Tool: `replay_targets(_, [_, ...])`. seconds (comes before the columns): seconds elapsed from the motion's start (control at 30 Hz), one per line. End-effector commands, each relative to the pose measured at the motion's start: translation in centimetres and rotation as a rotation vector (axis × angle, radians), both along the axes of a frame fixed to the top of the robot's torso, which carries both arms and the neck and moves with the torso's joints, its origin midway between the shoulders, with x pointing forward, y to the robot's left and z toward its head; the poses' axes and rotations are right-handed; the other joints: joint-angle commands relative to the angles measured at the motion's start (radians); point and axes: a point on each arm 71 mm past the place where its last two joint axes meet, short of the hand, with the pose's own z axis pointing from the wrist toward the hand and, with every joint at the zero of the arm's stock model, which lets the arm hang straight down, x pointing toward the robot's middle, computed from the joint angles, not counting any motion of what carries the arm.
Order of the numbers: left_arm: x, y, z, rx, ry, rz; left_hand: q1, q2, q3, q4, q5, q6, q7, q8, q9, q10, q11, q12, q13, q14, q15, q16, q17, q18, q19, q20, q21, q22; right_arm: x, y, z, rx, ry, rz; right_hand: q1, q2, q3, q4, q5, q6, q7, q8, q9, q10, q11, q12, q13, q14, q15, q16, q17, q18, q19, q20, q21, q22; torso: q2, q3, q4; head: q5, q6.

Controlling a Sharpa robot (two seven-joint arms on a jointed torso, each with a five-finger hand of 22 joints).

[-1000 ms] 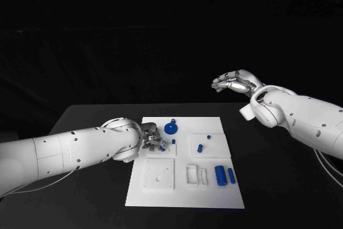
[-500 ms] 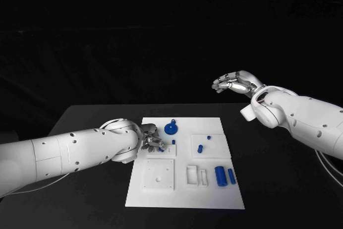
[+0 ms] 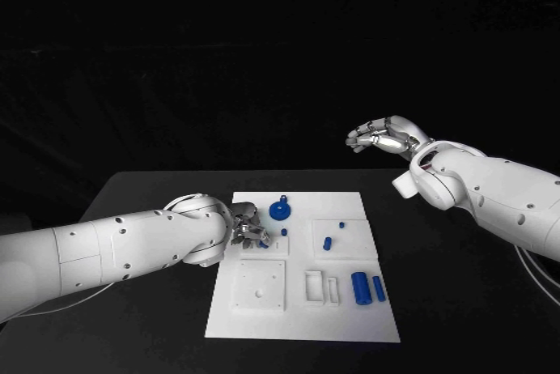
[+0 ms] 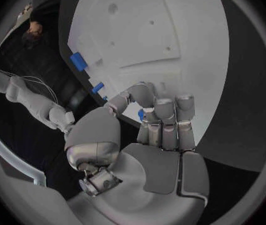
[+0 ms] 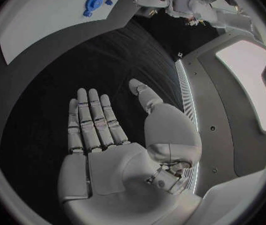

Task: Assemble the parts on the task board

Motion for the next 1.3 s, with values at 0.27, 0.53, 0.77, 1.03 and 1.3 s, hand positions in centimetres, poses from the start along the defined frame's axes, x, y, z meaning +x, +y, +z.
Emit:
replay_targets(0.27, [-0.3,-0.23,-0.63,0.006,0.049,-0.017,-0.057,0.025,-0.008,0.058,-0.019,0.132,-0.089,-0.005,0.008,-0.036,-0.028,0.021,-0.004,0.053,-0.063,0.019,-0.008,0.018,0.003,-0.124,0.003,0.006,0.0,0.27,-0.01,0.0,0.005,0.018,-0.004,0.004,-0.005,0.001,0.006,-0.003,0.028,0.002,-0.002,0.008,0.0,-0.006,-0.002,-0.008,0.003,-0.006,-0.002,-0.014,-0.011,0.001,-0.006,0.003,0.0,0.0008,-0.0025,0.002,-0.001])
replay_targets(0.53, [-0.47,-0.44,-0.71,0.011,0.063,-0.03,-0.065,0.036,-0.003,0.063,-0.014,0.133,-0.089,-0.01,0.003,-0.038,-0.028,0.026,-0.004,0.051,-0.063,0.023,-0.01,0.019,0.001,-0.125,0.004,0.008,0.01,0.25,-0.02,0.0,0.006,0.019,-0.008,0.004,-0.006,0.003,0.008,-0.004,0.029,0.002,-0.003,0.009,0.001,-0.008,-0.003,-0.009,0.003,-0.006,-0.003,-0.015,-0.013,0.001,-0.007,0.004,0.0,0.0014,-0.0017,0.0,-0.002])
replay_targets(0.77, [-0.46,-0.42,-0.73,0.014,0.067,-0.031,-0.066,0.051,0.006,0.042,0.038,0.139,-0.089,-0.012,-0.001,-0.04,-0.029,0.036,-0.003,0.05,-0.063,0.033,-0.012,0.02,-0.001,-0.125,0.008,0.014,0.01,0.28,-0.03,0.0,0.007,0.02,-0.01,0.005,-0.007,0.004,0.009,-0.004,0.029,0.001,-0.004,0.009,0.001,-0.009,-0.003,-0.01,0.004,-0.007,-0.003,-0.015,-0.014,0.002,-0.007,0.005,0.0,0.0008,-0.0016,-0.001,-0.003])
replay_targets(1.03, [-0.41,-0.47,-0.65,0.007,0.054,-0.028,-0.067,0.057,0.01,0.024,0.079,0.143,-0.09,-0.013,-0.004,-0.042,-0.029,0.042,-0.002,0.048,-0.064,0.038,-0.014,0.02,-0.001,-0.124,0.01,0.017,0.01,0.29,-0.04,0.0,0.007,0.021,-0.011,0.005,-0.008,0.004,0.01,-0.004,0.029,0.001,-0.004,0.009,0.001,-0.01,-0.003,-0.01,0.004,-0.007,-0.004,-0.015,-0.015,0.002,-0.007,0.006,0.0,0.0011,-0.0018,-0.001,-0.007])
replay_targets(1.3, [-0.29,-0.66,-0.42,-0.019,0.022,-0.025,-0.071,0.062,0.018,-0.011,0.211,0.157,-0.096,-0.01,-0.009,-0.043,-0.035,0.062,0.002,0.053,-0.069,0.056,-0.019,0.022,0.009,-0.125,0.015,0.021,0.03,0.4,-0.02,0.001,0.003,0.023,-0.011,0.006,-0.007,0.004,0.023,-0.004,0.029,0.002,-0.005,0.011,0.001,-0.012,-0.004,-0.011,0.004,-0.007,-0.004,-0.014,-0.016,0.002,-0.008,0.008,0.0,0.0011,-0.0012,-0.001,-0.006])
